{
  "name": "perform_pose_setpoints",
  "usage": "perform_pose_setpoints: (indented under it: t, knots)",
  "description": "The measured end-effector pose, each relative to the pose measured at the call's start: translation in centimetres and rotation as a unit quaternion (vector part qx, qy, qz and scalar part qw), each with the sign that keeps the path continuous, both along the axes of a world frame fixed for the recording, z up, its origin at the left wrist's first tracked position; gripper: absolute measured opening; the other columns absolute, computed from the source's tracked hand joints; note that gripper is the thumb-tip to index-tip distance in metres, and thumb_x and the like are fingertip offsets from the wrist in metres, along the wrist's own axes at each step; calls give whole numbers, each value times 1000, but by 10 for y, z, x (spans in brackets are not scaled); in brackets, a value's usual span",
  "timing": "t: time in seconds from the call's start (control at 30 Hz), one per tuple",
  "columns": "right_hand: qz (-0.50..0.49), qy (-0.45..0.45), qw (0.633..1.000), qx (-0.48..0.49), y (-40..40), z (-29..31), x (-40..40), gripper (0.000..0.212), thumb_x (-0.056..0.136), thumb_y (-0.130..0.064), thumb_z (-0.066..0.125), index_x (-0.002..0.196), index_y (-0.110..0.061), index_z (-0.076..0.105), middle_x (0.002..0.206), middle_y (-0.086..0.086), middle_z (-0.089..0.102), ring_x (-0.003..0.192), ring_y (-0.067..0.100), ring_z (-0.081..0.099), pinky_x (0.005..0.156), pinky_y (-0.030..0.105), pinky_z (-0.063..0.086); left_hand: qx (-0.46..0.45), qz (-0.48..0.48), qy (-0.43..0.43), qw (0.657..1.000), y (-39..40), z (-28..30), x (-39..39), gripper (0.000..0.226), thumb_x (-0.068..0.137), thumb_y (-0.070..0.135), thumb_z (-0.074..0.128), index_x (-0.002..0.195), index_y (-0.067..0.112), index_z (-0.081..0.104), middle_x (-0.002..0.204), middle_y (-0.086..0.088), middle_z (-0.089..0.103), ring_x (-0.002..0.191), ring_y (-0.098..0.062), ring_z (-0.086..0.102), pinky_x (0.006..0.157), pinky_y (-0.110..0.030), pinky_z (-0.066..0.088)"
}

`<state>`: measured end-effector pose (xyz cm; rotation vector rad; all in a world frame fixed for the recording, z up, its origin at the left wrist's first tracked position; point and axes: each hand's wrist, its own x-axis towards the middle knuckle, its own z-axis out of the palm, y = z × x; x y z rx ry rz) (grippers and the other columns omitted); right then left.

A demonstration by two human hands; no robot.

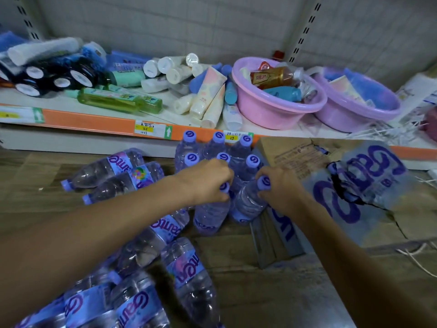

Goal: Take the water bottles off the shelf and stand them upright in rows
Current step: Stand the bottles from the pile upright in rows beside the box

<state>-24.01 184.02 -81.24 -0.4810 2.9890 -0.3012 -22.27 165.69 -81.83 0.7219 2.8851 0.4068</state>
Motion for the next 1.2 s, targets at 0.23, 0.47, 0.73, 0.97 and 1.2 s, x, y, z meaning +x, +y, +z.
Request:
perform_pose_setpoints:
  t: [0.23, 0.47, 0.73, 0.97, 1.2]
  knots:
    - [16, -24, 993, 111, -6, -19, -1, 33, 88, -18, 54, 120, -16, 51, 121, 11, 51, 105, 25, 53, 80, 27, 40, 6, 85, 5, 996, 1, -19, -13, 28, 83, 25, 62, 99, 1, 58, 108, -16, 59, 100, -33, 57, 79, -38, 44]
    - [-28, -10, 1000, 9, -2, -37, 17, 56, 87, -10, 55, 139, -12, 35, 135, 18, 38, 120, 34, 43, 97, 40, 40, -4, 78, 19, 997, 19, -28, -5, 34, 84, 28, 62, 104, 3, 50, 116, -17, 53, 102, -38, 55, 69, -34, 33]
    - [36, -2, 999, -17, -23, -83, 116, 35, 76, -29, 63, 106, -14, 52, 108, 13, 51, 102, 35, 49, 85, 43, 39, 30, -33, 182, 982, -12, -22, 58, 44, 79, 43, 54, 102, 6, 50, 103, -18, 51, 62, -31, 56, 47, -26, 35]
    - [-51, -314, 941, -110, -23, -144, 187, 74, 65, -51, 61, 124, -13, 36, 113, 12, 58, 103, 32, 61, 83, 37, 48, -126, -338, -19, 933, -11, -135, 197, 30, 69, 46, 53, 77, 19, 63, 83, 1, 66, 80, -14, 58, 63, -25, 47]
    - [-69, -318, 925, -198, -14, -159, 195, 70, 81, -12, 65, 136, -18, 22, 106, 20, 66, 95, 37, 66, 72, 32, 47, -251, -353, -23, 901, -7, -162, 231, 12, 49, 28, 69, 45, 20, 62, 49, 5, 64, 56, -13, 65, 65, -18, 49]
